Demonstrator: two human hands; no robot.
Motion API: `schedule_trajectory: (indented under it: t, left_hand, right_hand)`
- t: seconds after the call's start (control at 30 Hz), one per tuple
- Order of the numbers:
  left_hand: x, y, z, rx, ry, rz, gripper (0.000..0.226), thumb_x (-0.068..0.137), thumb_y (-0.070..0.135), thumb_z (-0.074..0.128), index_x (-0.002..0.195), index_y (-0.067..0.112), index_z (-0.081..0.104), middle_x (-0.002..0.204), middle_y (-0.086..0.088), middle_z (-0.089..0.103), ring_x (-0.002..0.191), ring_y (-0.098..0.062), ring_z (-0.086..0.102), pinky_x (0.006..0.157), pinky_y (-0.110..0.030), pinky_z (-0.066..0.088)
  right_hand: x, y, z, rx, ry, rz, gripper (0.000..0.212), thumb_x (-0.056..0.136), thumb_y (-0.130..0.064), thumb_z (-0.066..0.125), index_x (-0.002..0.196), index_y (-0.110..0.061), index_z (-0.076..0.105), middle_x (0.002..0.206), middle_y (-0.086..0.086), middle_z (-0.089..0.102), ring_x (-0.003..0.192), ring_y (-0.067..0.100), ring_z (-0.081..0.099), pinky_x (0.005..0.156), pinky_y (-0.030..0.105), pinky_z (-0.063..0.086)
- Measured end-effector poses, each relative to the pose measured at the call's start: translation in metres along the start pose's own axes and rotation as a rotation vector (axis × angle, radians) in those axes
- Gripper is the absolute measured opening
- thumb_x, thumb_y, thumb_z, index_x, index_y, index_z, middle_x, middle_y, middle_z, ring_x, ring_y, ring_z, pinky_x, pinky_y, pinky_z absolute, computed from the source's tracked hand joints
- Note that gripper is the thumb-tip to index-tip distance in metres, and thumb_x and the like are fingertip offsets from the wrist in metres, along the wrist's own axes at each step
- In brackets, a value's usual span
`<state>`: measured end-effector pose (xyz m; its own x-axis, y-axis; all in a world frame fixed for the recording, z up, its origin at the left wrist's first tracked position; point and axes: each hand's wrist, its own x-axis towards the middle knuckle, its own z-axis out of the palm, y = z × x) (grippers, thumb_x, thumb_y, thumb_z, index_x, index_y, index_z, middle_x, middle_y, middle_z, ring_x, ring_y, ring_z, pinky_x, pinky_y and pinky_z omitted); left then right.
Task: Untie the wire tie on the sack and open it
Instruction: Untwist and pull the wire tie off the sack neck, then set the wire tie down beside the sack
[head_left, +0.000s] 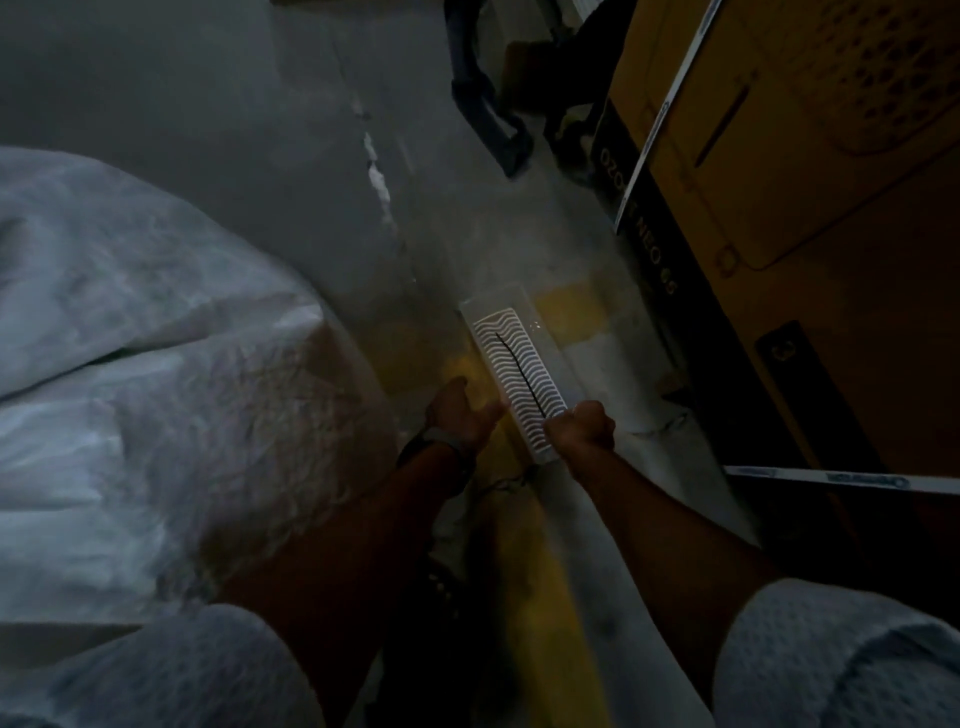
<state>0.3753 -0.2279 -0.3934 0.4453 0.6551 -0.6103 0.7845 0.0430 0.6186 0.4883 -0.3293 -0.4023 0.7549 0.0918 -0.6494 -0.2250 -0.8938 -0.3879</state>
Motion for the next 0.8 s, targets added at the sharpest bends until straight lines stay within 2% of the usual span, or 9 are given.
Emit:
schedule_trajectory:
  t: [0.1, 0.3, 0.4, 0.5, 0.63, 0.73, 0.8]
  left_hand:
    - [0.015, -0.002, 0.011, 0.117, -0.035, 0.098, 0.076, 0.091, 0.041, 0.060, 0.149, 0.006, 0.028, 0.157, -0.014, 0.028, 0.145, -0.029, 0.026, 0.117, -0.033, 0.025]
    - [0.028, 0.002, 0.021, 0.212, -0.045, 0.249, 0.072, 0.091, 0.038, 0.061, 0.147, 0.004, 0.032, 0.153, -0.016, 0.036, 0.141, -0.031, 0.033, 0.115, -0.040, 0.029]
    - [0.019, 0.010, 0.011, 0.245, -0.017, 0.308, 0.070, 0.091, 0.038, 0.051, 0.147, 0.000, 0.030, 0.153, -0.019, 0.034, 0.142, -0.032, 0.031, 0.117, -0.035, 0.023]
    - [-0.004, 0.033, -0.010, 0.157, 0.116, 0.413, 0.065, 0.084, 0.037, 0.037, 0.138, 0.002, 0.046, 0.140, -0.020, 0.051, 0.130, -0.033, 0.048, 0.108, -0.033, 0.035]
    - [-0.037, 0.067, -0.051, 0.209, 0.291, 0.337, 0.028, 0.091, 0.017, 0.056, 0.117, 0.011, 0.066, 0.119, -0.015, 0.068, 0.110, -0.033, 0.063, 0.091, -0.035, 0.048]
    - [-0.073, 0.096, -0.092, 0.251, 0.383, 0.420, 0.016, 0.085, 0.015, 0.065, 0.098, 0.008, 0.073, 0.101, -0.016, 0.073, 0.096, -0.033, 0.068, 0.081, -0.036, 0.052]
    - [-0.104, 0.114, -0.123, 0.339, 0.426, 0.446, 0.016, 0.084, 0.012, 0.063, 0.094, 0.008, 0.075, 0.098, -0.015, 0.074, 0.094, -0.033, 0.069, 0.078, -0.034, 0.052]
  right_hand:
    - [0.014, 0.000, 0.012, -0.024, -0.022, -0.010, 0.055, 0.085, -0.026, 0.074, 0.131, -0.005, 0.052, 0.139, 0.019, 0.051, 0.126, 0.038, 0.051, 0.099, 0.039, 0.046]
    - [0.025, 0.004, 0.012, -0.002, 0.039, -0.018, 0.049, 0.086, -0.029, 0.073, 0.128, -0.009, 0.058, 0.134, 0.017, 0.056, 0.122, 0.037, 0.055, 0.096, 0.038, 0.048]
    - [0.017, 0.001, 0.001, 0.021, 0.086, -0.026, 0.038, 0.089, -0.027, 0.069, 0.122, -0.008, 0.064, 0.129, 0.017, 0.059, 0.118, 0.038, 0.057, 0.094, 0.039, 0.049]
    - [-0.006, -0.012, -0.012, 0.038, 0.099, -0.078, 0.026, 0.091, -0.028, 0.064, 0.108, -0.009, 0.070, 0.119, 0.015, 0.066, 0.109, 0.038, 0.063, 0.086, 0.038, 0.052]
    - [-0.059, -0.037, -0.035, 0.082, 0.083, -0.174, 0.029, 0.089, -0.033, 0.065, 0.104, -0.010, 0.072, 0.111, 0.013, 0.069, 0.101, 0.036, 0.065, 0.083, 0.038, 0.054]
    - [-0.114, -0.063, -0.059, 0.118, 0.084, -0.239, 0.043, 0.084, -0.044, 0.068, 0.109, -0.009, 0.070, 0.113, 0.012, 0.068, 0.101, 0.036, 0.066, 0.083, 0.036, 0.054]
    - [-0.152, -0.080, -0.077, 0.124, 0.097, -0.319, 0.044, 0.082, -0.046, 0.068, 0.107, -0.010, 0.069, 0.112, 0.012, 0.068, 0.101, 0.036, 0.066, 0.084, 0.038, 0.054]
